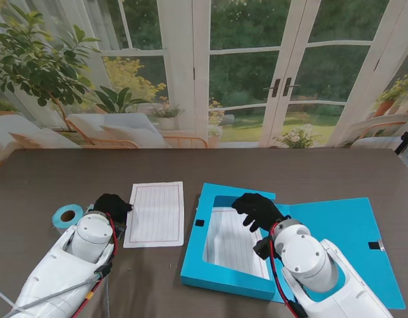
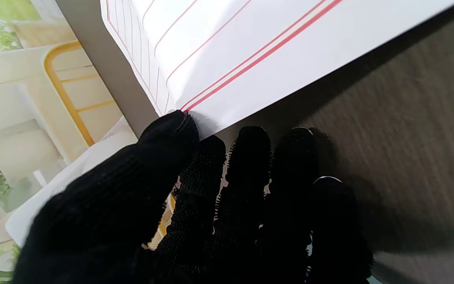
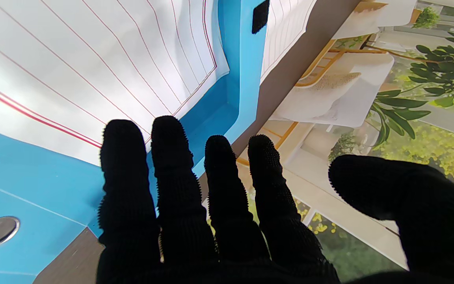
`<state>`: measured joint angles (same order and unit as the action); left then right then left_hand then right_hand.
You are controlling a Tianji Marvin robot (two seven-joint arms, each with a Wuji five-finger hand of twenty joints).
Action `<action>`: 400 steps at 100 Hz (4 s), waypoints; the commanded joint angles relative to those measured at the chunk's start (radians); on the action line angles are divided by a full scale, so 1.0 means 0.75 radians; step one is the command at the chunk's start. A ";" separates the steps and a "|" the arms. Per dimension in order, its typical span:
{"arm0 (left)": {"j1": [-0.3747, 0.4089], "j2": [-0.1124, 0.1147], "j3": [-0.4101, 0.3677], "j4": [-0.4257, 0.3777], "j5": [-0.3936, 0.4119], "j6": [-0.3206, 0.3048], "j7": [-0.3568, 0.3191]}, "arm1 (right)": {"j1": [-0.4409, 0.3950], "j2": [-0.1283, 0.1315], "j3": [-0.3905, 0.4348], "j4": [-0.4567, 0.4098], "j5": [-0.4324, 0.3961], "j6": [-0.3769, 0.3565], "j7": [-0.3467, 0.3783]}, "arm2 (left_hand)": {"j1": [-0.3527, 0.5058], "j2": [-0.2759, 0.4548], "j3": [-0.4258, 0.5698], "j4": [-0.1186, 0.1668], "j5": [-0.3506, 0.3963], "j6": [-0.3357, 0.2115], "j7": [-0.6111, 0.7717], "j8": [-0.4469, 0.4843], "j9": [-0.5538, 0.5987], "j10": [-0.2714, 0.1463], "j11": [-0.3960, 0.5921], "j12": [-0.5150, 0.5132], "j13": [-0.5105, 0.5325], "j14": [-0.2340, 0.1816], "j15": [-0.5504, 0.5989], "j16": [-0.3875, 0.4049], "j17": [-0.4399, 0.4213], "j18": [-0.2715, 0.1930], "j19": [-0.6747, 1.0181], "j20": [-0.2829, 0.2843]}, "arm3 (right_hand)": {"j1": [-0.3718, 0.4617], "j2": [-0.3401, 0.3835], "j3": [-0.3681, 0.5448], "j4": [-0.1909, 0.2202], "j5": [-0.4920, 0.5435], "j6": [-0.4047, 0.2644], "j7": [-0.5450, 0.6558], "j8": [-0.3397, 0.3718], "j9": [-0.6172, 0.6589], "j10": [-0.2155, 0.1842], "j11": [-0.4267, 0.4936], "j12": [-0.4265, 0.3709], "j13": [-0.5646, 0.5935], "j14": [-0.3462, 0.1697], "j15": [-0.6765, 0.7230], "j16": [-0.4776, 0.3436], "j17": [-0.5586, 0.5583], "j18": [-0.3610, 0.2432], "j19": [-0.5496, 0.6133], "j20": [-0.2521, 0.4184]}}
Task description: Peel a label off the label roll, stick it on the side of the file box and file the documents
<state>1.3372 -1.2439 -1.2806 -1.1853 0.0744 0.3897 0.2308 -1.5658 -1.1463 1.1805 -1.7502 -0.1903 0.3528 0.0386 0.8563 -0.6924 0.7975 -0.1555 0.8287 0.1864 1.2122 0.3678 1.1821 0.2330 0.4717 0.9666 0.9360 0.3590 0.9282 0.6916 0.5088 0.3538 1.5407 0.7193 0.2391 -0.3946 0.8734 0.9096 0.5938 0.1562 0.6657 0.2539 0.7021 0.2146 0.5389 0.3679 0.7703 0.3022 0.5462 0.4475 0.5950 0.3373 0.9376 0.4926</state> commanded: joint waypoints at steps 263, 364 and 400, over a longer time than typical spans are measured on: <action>0.243 -0.039 -0.233 -0.388 -0.619 -0.255 -0.047 | 0.012 -0.025 -0.016 0.031 0.105 0.016 -0.003 | 0.147 -0.168 0.433 0.072 0.023 0.221 0.241 0.052 0.210 0.095 0.263 0.385 0.250 0.129 0.159 0.306 0.203 0.223 0.012 0.025 | 0.034 0.066 -0.023 0.056 0.039 0.013 -0.040 -0.010 -0.008 0.041 -0.011 -0.013 -0.046 0.025 0.002 -0.002 -0.557 0.009 -0.048 0.053; 0.267 0.050 -0.307 -0.411 -0.738 -0.257 -0.511 | 0.015 -0.031 -0.002 0.065 0.150 -0.011 -0.010 | 0.149 -0.194 0.495 0.090 0.003 0.271 0.273 0.070 0.222 0.102 0.327 0.432 0.294 0.118 0.228 0.362 0.260 0.275 0.030 0.038 | 0.037 0.067 -0.023 0.059 0.038 0.019 -0.047 -0.010 -0.015 0.049 -0.015 -0.014 -0.053 0.029 0.000 -0.002 -0.563 0.009 -0.057 0.057; 0.270 0.041 -0.297 -0.442 -0.896 -0.337 -0.548 | 0.020 -0.030 -0.011 0.048 0.138 0.003 -0.009 | 0.152 -0.188 0.485 0.090 0.000 0.272 0.270 0.069 0.217 0.103 0.328 0.434 0.292 0.118 0.228 0.363 0.260 0.275 0.028 0.043 | 0.037 0.069 -0.025 0.060 0.036 0.014 -0.049 -0.010 -0.014 0.045 -0.014 -0.014 -0.053 0.028 0.000 -0.002 -0.561 0.009 -0.058 0.060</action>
<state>1.5371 -1.2060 -1.5076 -1.4969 -0.5953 0.1428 -0.1539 -1.5476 -1.1652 1.1780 -1.7049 -0.0832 0.3519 0.0186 0.8954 -0.8146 1.0582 -0.1702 0.8285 0.3602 1.3436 0.3942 1.2960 0.3258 0.6932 1.2741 1.1147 0.4305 1.0328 0.9416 0.6953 0.5544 1.5696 0.7476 0.2521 -0.3699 0.8728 0.9210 0.6043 0.1698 0.6395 0.2539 0.7014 0.2359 0.5379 0.3679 0.7599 0.3141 0.5462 0.4474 0.5946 0.3376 0.9120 0.5176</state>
